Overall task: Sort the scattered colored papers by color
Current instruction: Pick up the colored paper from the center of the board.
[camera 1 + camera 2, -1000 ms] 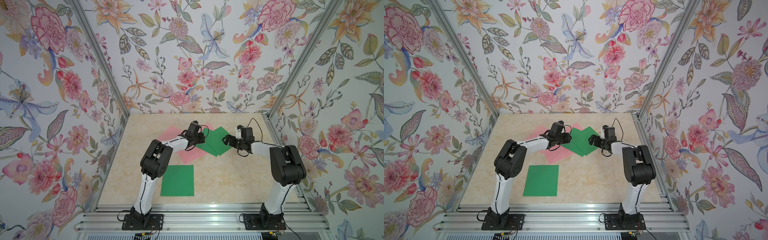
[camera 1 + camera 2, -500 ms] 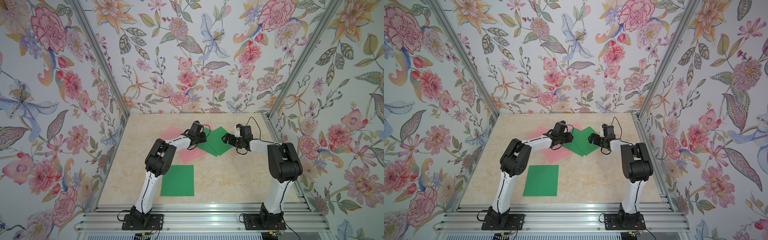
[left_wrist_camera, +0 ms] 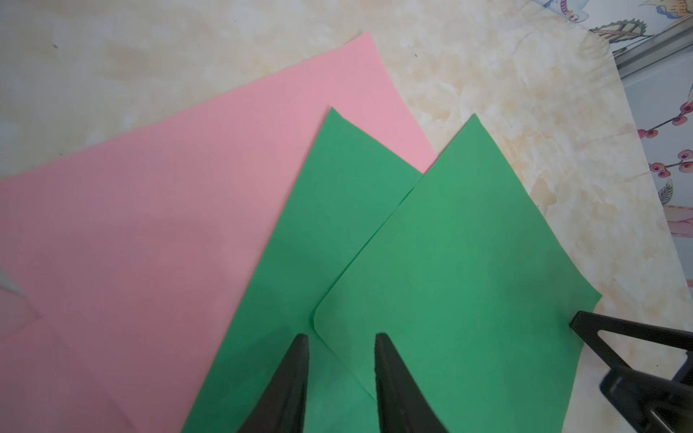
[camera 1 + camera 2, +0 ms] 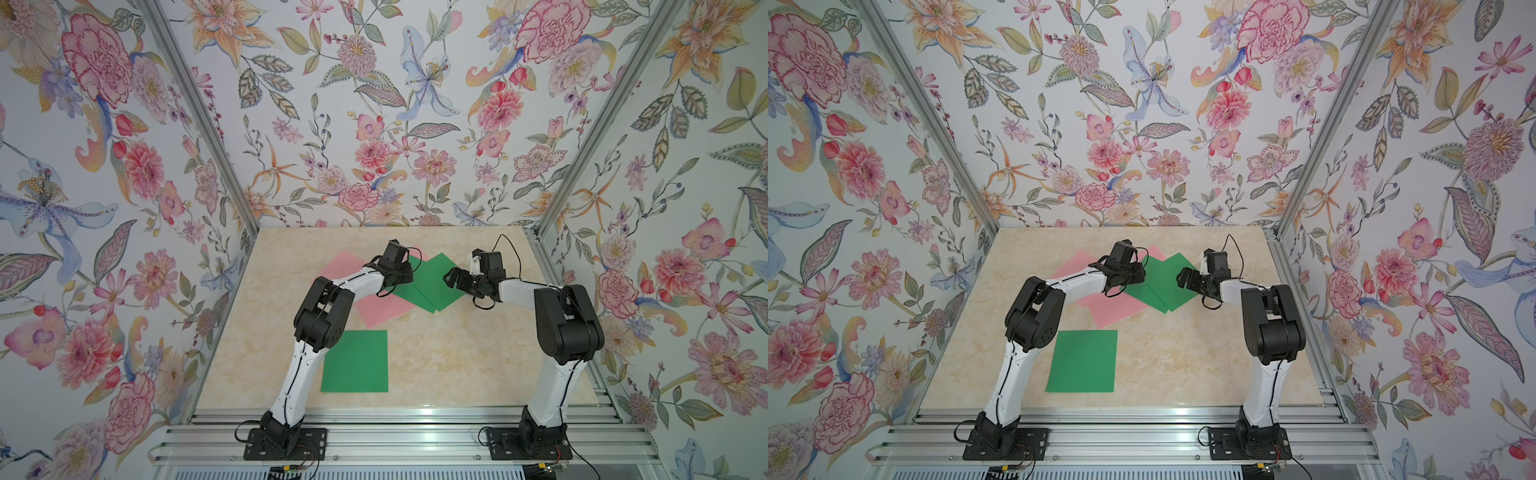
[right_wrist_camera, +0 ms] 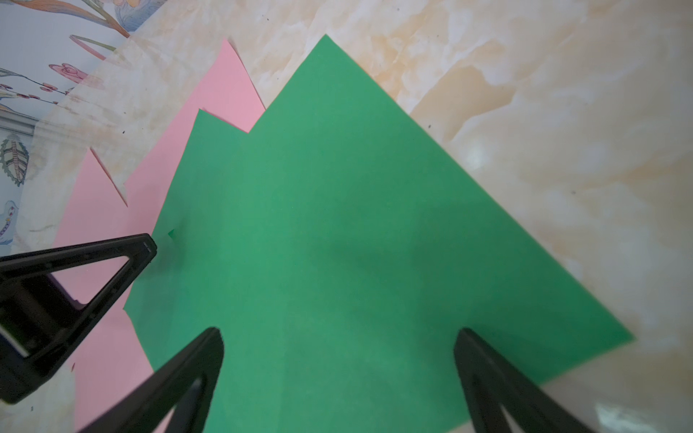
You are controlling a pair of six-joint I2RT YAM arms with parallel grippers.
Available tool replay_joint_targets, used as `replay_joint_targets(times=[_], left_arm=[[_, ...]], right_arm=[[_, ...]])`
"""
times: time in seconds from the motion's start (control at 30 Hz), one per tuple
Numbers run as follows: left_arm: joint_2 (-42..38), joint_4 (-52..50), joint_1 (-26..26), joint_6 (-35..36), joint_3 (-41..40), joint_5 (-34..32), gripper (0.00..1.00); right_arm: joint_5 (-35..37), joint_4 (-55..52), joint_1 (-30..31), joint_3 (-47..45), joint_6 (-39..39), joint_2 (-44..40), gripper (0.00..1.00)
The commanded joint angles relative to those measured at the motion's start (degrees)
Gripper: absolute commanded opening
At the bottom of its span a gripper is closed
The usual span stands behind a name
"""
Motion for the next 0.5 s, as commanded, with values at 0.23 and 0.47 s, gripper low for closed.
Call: replay_joint_targets(times=[0.23,0.47], left_arm=[[4.43,-2.5,-0.54,0.66,3.97,-1.02,0.33],[5.25,-2.59,-0.56,-0.41,4.2,-0.24,0.32]], right_arm=[[-0.84,-0.11,-0.5,-0.46,0.62,1.14,1.0],[-1.04,-0.14,-0.51,-0.53,0.75,1.22,1.0]])
